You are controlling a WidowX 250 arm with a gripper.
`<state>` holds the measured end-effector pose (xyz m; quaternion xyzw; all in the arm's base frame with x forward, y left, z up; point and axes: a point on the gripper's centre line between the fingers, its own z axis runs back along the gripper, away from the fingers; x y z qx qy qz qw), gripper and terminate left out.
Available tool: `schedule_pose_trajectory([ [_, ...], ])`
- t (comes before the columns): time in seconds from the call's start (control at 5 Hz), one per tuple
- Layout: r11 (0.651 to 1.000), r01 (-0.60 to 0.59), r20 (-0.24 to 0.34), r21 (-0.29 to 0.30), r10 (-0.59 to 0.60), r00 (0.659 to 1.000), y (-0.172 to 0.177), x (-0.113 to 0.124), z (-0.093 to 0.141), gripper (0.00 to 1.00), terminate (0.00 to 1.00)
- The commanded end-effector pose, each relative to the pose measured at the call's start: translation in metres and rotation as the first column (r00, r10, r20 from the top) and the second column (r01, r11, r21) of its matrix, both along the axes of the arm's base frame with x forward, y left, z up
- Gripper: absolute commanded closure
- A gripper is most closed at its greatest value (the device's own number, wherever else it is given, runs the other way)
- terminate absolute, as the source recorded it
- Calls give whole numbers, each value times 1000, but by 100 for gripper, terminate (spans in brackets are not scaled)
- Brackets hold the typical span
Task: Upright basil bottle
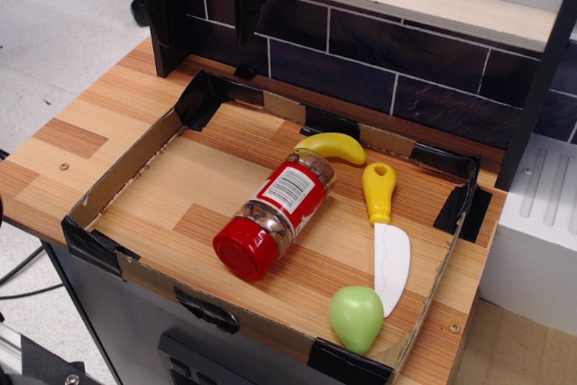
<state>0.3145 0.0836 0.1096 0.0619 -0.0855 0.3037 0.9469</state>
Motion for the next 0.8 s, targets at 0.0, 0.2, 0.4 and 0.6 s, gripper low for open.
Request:
schedule_pose_trajectory([
  [0.0,1000,0,0,0,0,1000,0,0,0,0,0],
  [0.2,989,132,34,-61,-130,991,-15,-25,24,0,0],
  [0.4,967,244,48,-79,-241,969,-30,-56,29,0,0],
  [0.6,933,337,-33,-129,-344,938,-46,-84,22,0,0],
])
